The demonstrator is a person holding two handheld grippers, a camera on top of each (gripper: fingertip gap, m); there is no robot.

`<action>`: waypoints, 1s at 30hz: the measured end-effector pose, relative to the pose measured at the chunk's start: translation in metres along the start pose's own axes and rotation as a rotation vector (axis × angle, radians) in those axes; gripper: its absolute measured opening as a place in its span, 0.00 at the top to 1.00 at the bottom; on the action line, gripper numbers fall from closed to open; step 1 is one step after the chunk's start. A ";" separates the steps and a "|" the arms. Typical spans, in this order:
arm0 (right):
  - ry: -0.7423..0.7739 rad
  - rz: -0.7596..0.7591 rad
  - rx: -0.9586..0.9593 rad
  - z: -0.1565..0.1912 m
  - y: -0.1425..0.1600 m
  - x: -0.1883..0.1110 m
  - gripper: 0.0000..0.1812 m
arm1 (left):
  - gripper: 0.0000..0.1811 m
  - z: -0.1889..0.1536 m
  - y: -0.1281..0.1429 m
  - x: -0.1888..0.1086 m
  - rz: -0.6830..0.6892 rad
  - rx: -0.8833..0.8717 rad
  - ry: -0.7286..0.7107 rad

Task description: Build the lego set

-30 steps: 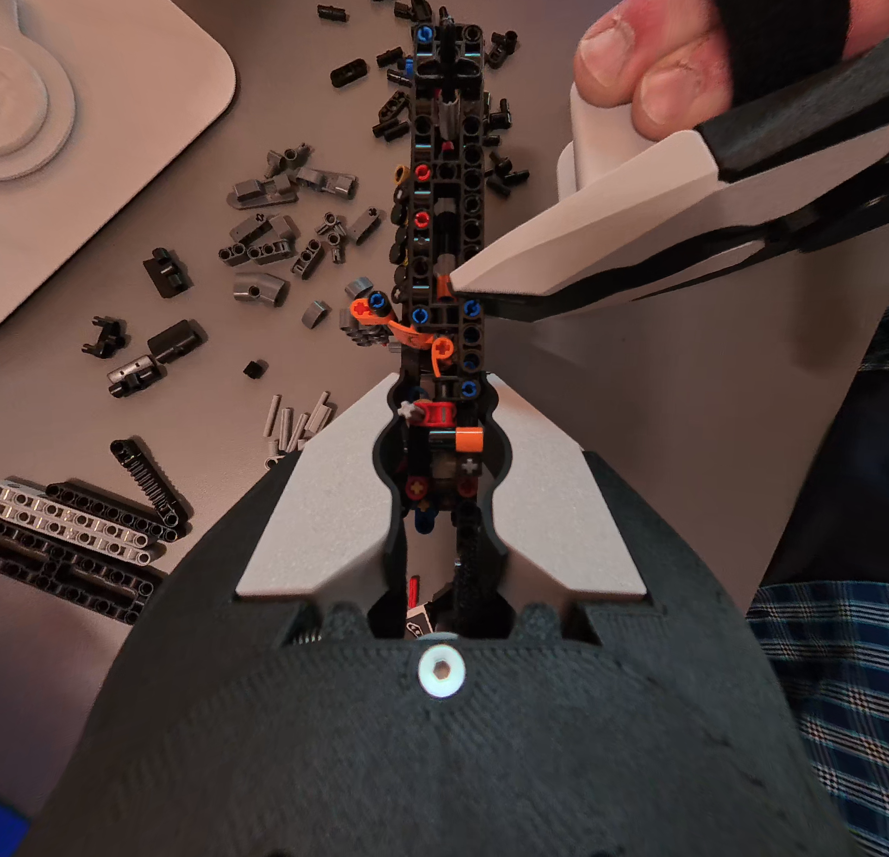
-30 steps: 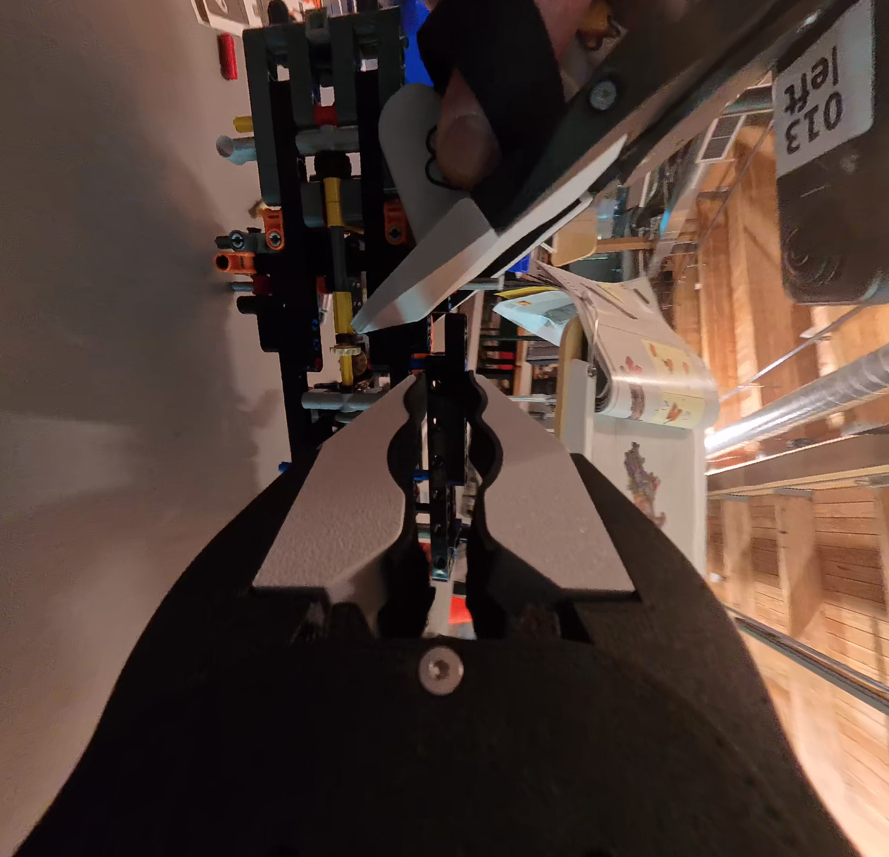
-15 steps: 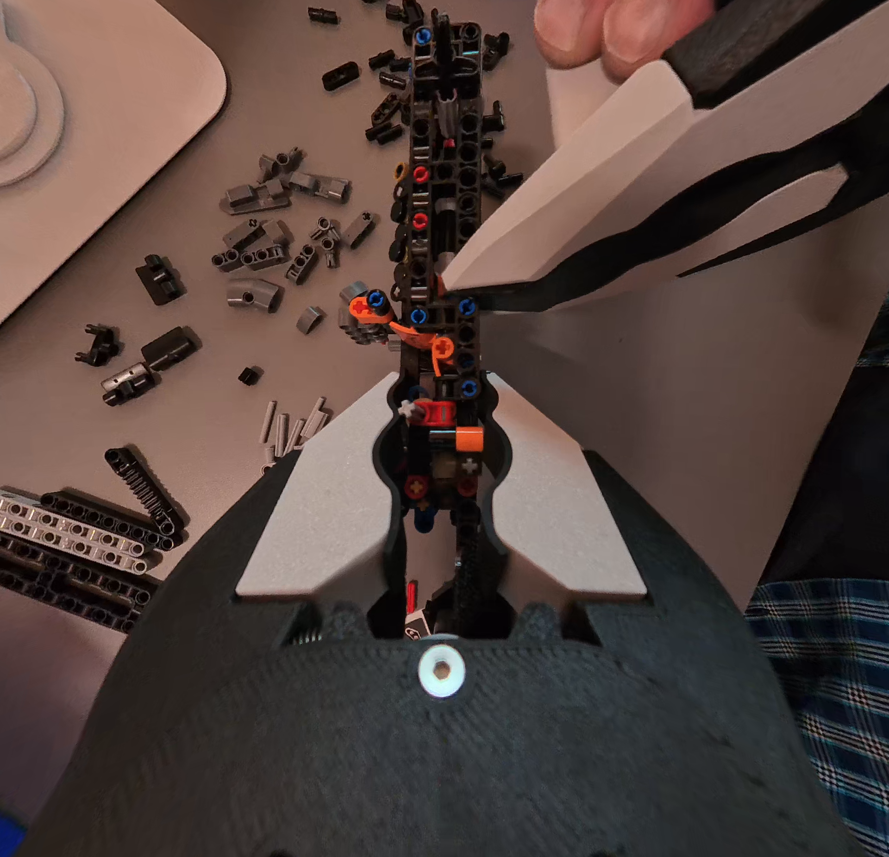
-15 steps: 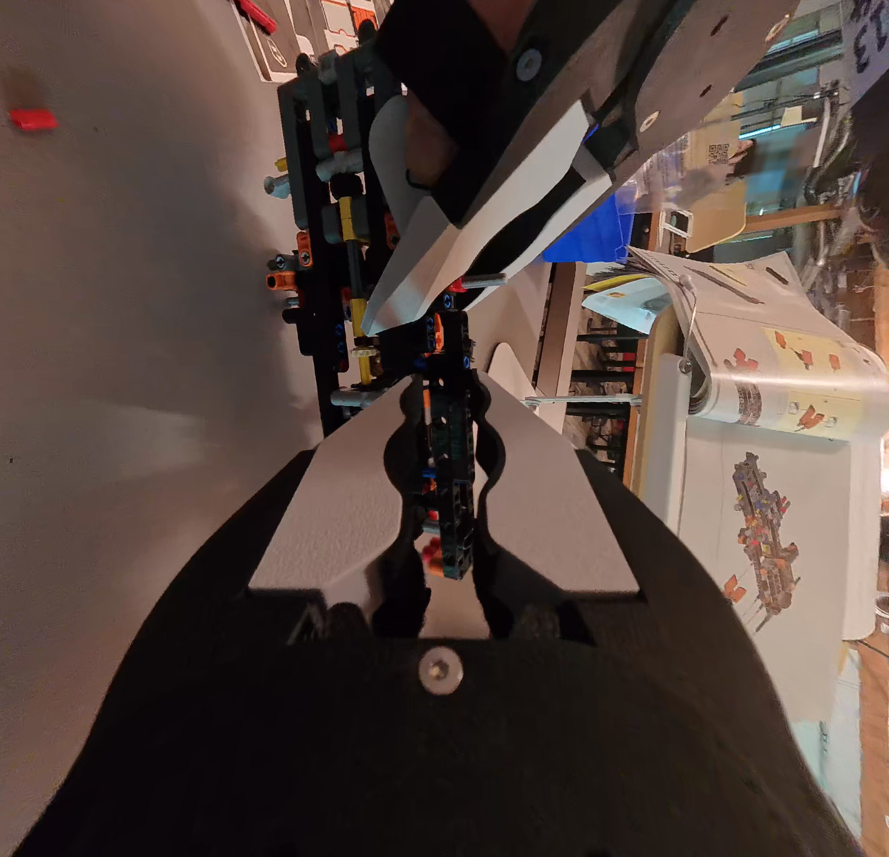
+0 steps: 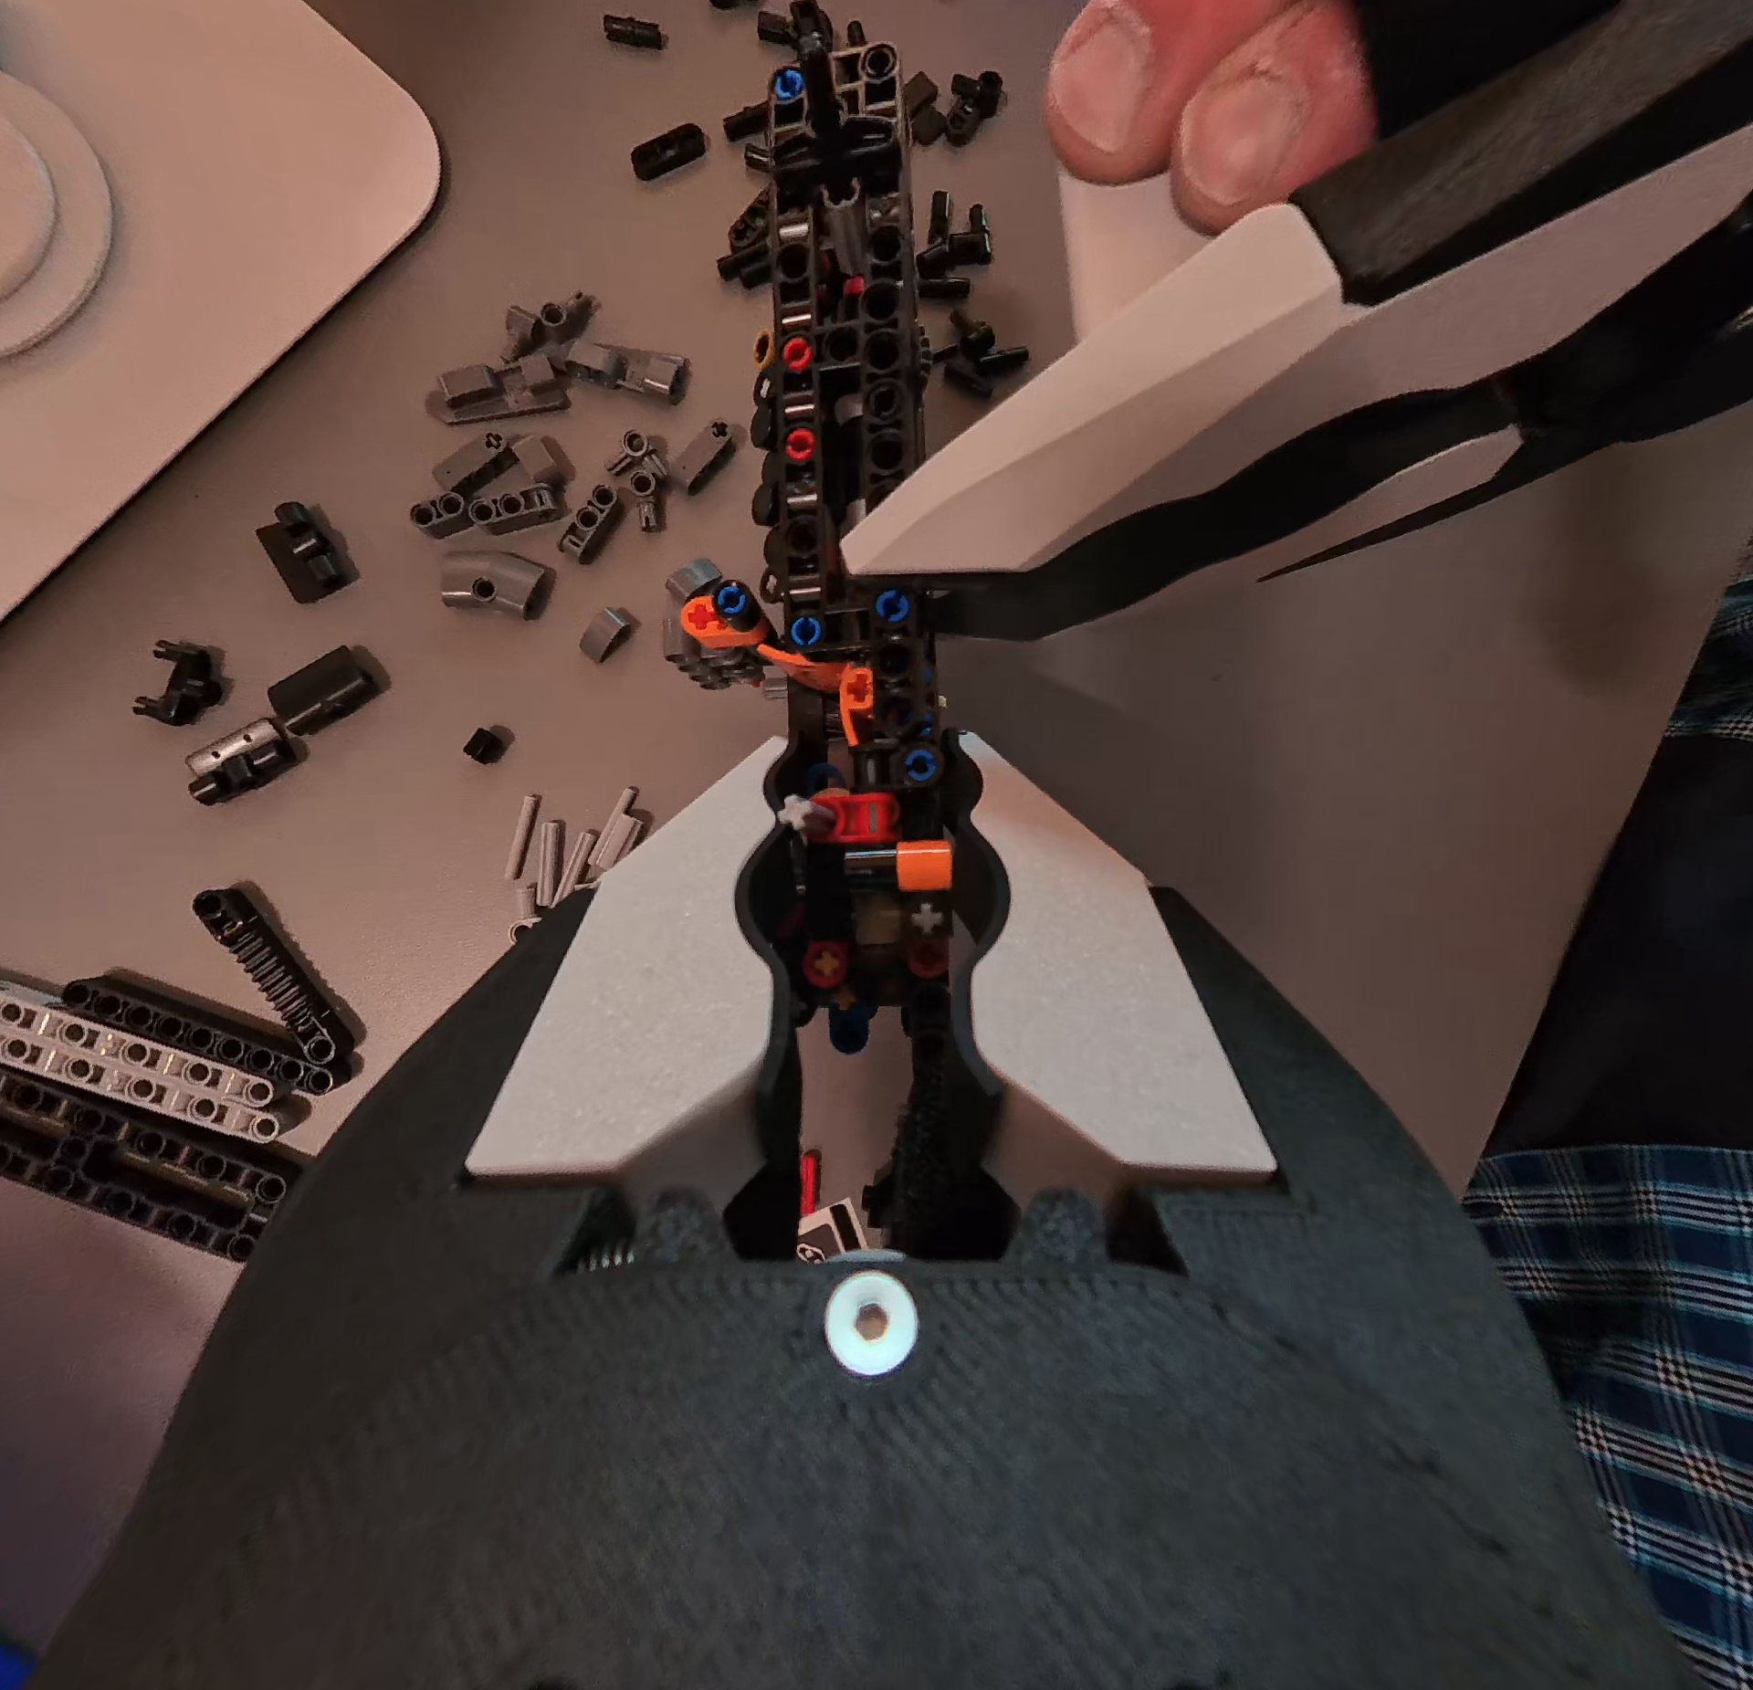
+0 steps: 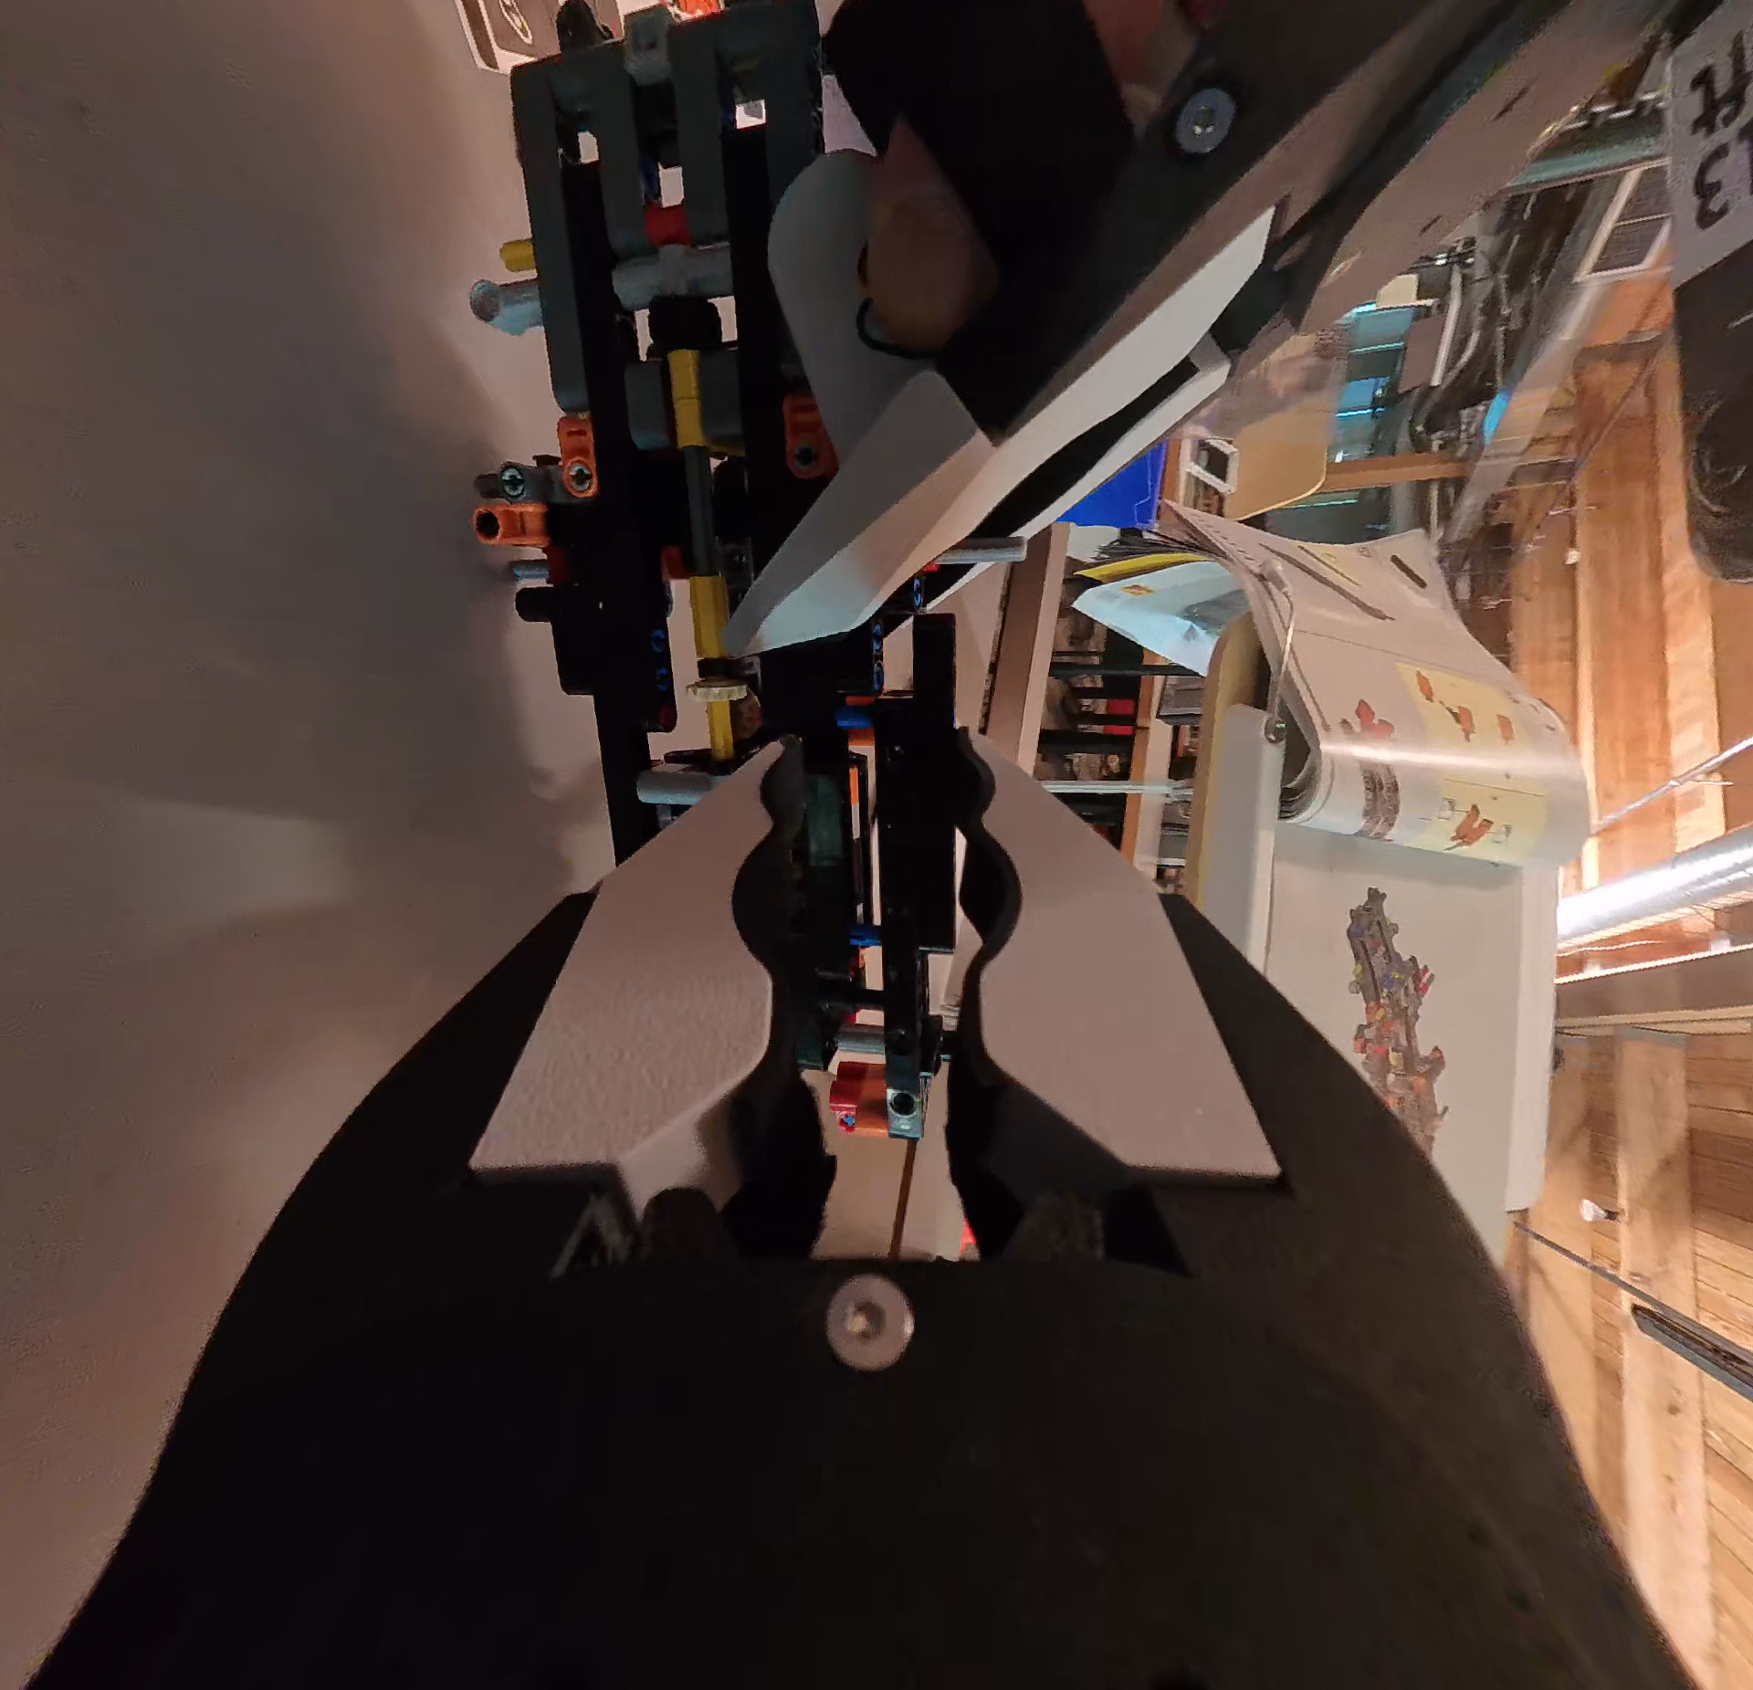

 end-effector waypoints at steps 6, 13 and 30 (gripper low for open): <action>0.064 -0.002 -0.048 0.002 -0.001 -0.003 0.85 | 0.85 -0.002 -0.001 0.000 -0.001 0.008 -0.014; 0.121 -0.005 -0.061 0.004 -0.001 -0.003 0.85 | 0.85 -0.002 -0.001 0.001 -0.001 0.006 -0.018; 0.209 -0.003 -0.036 0.005 0.000 0.001 0.85 | 0.85 -0.001 -0.001 0.001 0.010 0.009 -0.022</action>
Point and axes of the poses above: each gripper's, where its closed fingertips meet, x out along the fingers, y out of its underside, z = x × y across the jaws, the point moved 2 cm from there along -x, back along the fingers, and after that the axes turned 5 degrees about x, right-handed, at the moved point
